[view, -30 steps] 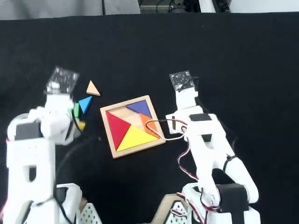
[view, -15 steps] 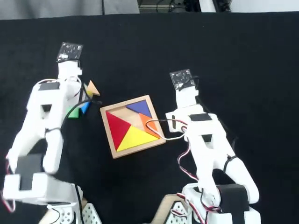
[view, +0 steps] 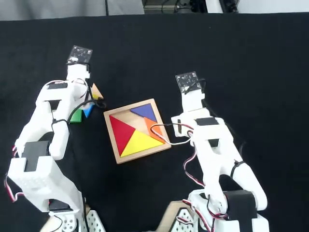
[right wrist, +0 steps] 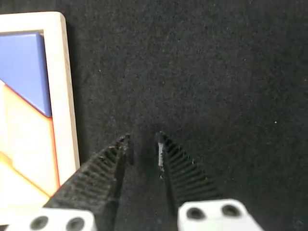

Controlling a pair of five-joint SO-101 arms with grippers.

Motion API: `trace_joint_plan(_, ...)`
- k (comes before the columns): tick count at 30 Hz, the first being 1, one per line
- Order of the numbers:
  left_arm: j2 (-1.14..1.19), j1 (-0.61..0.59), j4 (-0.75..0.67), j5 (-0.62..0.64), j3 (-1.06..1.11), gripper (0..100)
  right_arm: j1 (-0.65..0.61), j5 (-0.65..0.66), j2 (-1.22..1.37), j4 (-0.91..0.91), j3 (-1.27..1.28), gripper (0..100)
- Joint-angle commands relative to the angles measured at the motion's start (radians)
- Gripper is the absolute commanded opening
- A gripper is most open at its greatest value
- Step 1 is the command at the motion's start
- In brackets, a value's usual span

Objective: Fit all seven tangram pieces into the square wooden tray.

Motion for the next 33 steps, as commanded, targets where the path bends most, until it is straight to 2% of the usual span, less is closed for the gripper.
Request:
trace_joint_plan(1,-0.008,-0.035,0.002,-0.087,-0.056,25,0.014,0.003,0.004,-0.018,-0.019,8.5)
trace_joint_plan(10,0.046,-0.147,-0.071,-0.095,-0.033,25,0.014,0.003,0.004,-0.018,-0.015,8.6)
trace_joint_plan(23,-0.008,-0.426,-0.072,-0.097,-0.054,25,0.014,0.003,0.004,-0.018,-0.015,8.6)
trace_joint_plan(28,-0.025,-0.456,-0.069,-0.095,-0.091,25,0.014,0.003,0.004,-0.018,-0.015,8.6)
trace_joint_plan(33,-0.015,-0.426,-0.098,-0.095,-0.142,25,0.014,0.003,0.004,-0.018,-0.015,8.7)
